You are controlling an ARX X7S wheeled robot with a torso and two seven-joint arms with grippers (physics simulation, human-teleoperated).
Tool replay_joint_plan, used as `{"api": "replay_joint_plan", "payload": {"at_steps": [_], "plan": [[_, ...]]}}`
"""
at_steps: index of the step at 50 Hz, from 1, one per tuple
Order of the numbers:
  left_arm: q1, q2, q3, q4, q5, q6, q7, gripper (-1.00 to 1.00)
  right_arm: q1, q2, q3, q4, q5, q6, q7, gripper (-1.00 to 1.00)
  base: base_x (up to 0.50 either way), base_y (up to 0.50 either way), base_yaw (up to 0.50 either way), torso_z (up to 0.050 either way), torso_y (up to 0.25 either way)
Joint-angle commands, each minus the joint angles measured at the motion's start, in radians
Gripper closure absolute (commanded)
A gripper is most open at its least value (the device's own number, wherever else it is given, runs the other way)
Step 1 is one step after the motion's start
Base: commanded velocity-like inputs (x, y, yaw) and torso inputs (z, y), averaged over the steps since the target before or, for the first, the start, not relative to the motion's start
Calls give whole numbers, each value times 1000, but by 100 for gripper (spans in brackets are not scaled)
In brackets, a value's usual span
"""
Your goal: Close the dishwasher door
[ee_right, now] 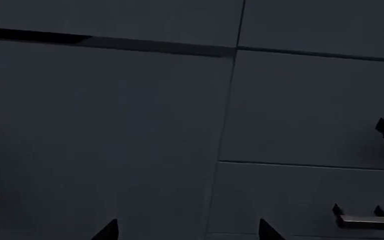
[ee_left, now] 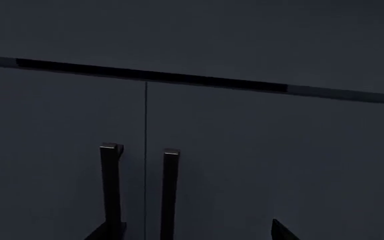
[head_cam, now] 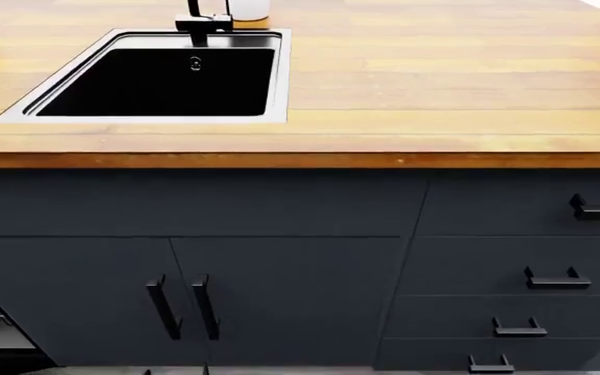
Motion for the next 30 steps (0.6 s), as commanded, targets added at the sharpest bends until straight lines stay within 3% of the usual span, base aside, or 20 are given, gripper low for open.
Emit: {"api": "replay_joint_plan", "payload": {"at_steps": [1, 30], "plan": [[2, 0, -4, 0, -16, 2, 23, -100, 0, 1, -9, 3, 1, -3, 10, -100, 0, 0, 0, -50, 0], [1, 0, -8, -6, -23, 2, 35, -100, -1, -2, 14, 4, 1, -3, -8, -100, 0, 0, 0, -50, 0]]}}
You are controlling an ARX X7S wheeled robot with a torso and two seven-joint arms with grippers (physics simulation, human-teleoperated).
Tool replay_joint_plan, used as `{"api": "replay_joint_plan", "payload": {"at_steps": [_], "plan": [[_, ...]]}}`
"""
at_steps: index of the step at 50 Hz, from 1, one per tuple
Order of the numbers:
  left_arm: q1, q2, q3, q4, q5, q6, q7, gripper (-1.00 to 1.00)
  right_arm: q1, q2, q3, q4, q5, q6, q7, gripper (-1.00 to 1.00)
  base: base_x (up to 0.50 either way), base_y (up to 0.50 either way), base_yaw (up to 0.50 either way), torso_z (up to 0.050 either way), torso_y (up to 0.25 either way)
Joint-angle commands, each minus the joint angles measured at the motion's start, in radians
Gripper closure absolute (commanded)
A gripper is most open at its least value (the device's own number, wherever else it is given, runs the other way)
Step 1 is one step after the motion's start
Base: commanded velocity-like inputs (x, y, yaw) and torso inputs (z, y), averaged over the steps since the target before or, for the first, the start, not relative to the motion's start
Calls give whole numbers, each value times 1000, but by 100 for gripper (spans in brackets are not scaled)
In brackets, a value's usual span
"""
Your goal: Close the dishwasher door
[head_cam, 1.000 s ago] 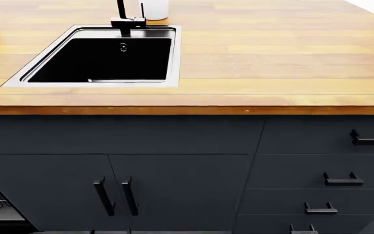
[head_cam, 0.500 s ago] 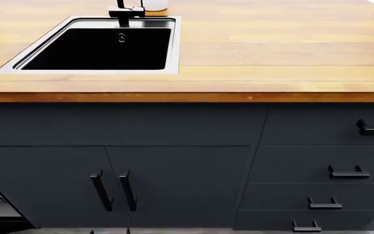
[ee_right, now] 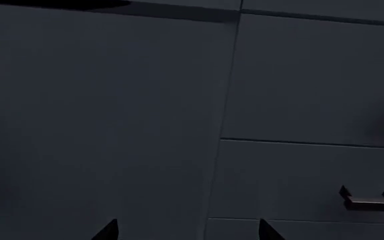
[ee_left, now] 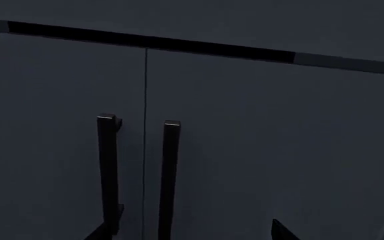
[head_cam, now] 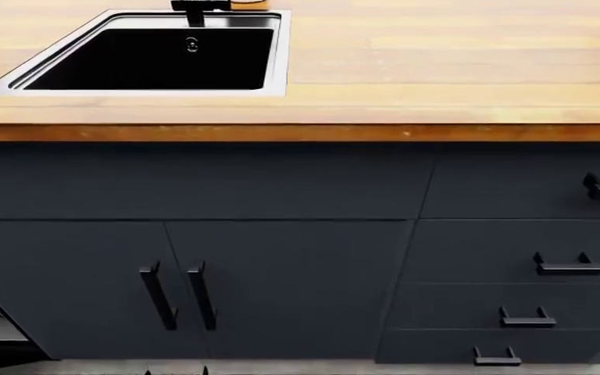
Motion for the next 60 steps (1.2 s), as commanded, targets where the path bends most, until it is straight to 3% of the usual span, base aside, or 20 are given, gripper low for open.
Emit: {"api": "replay_joint_plan", "payload": {"at_steps": [1, 60], "plan": [[-1, 0, -2, -2, -2, 0, 5, -100, 1, -1, 7, 2, 1, 0, -6, -100, 0, 0, 0, -50, 0], [-3, 0, -6, -11, 8, 0, 2, -100, -1, -3, 30, 3, 0, 0, -24, -100, 0, 0, 0, -50, 0]]}}
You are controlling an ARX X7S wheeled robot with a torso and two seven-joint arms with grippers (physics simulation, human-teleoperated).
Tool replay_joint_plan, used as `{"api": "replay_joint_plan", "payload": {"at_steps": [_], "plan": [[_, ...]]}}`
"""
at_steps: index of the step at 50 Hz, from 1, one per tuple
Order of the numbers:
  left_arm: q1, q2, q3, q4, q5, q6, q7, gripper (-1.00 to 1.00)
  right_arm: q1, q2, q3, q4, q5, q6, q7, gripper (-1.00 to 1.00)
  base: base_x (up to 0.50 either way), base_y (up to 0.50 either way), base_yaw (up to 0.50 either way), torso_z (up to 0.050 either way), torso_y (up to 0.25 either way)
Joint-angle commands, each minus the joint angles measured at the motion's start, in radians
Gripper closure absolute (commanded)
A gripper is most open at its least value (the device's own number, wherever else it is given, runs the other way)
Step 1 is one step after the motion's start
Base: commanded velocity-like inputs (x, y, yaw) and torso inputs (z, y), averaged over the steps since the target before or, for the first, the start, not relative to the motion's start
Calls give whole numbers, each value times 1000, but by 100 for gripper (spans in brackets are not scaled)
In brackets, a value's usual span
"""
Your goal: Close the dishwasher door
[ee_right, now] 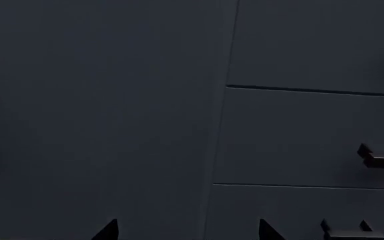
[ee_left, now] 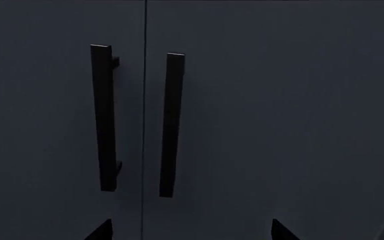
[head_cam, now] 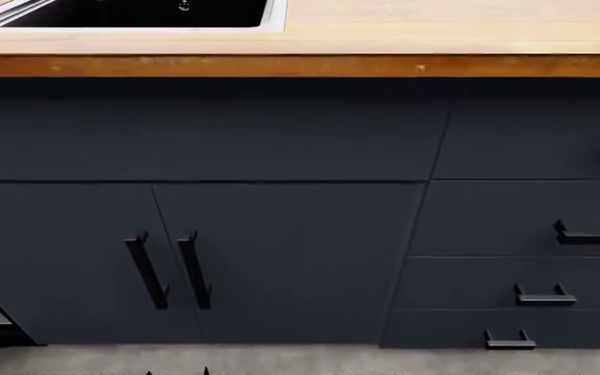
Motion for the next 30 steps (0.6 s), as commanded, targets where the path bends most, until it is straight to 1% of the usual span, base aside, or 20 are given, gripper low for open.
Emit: {"api": "replay_joint_plan", "payload": {"at_steps": [1, 30], "plan": [[0, 0, 0, 0, 1, 0, 0, -100, 0, 0, 3, 0, 0, 0, -2, -100, 0, 0, 0, -50, 0], [0, 0, 0, 0, 0, 0, 0, -100, 0, 1, 2, 0, 0, 0, -1, -100, 0, 0, 0, -50, 0]]}}
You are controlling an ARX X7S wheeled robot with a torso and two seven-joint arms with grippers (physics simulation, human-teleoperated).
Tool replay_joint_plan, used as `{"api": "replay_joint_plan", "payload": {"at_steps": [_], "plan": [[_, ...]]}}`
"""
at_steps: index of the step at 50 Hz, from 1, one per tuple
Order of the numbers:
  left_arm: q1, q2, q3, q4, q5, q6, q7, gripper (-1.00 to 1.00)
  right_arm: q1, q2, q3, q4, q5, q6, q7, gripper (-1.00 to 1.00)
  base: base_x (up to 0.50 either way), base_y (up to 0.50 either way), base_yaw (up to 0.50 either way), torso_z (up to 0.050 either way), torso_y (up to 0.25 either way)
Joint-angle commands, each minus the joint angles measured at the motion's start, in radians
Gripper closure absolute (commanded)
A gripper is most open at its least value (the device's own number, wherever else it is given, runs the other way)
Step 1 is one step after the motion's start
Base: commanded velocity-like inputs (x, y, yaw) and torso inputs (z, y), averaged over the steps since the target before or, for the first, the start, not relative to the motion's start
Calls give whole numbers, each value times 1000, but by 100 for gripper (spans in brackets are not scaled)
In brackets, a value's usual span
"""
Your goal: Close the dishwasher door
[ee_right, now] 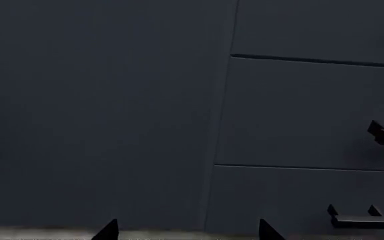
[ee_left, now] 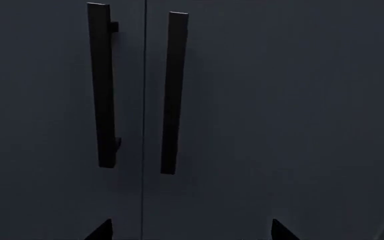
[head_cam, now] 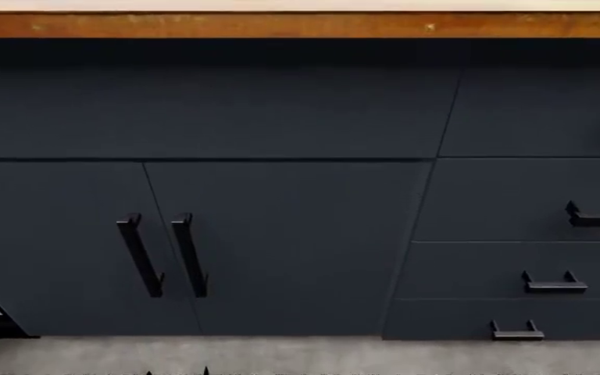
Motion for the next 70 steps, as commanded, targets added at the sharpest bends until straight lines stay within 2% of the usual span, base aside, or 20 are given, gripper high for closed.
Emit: {"api": "replay_joint_plan", "payload": {"at_steps": [1, 70], "plan": [[0, 0, 0, 0, 0, 0, 0, -100, 0, 0, 2, 0, 0, 0, -2, -100, 0, 0, 0, -50, 0], [-1, 0, -1, -1, -1, 0, 2, -100, -4, -2, 11, 0, 0, 0, -10, -100, 0, 0, 0, -50, 0]]}}
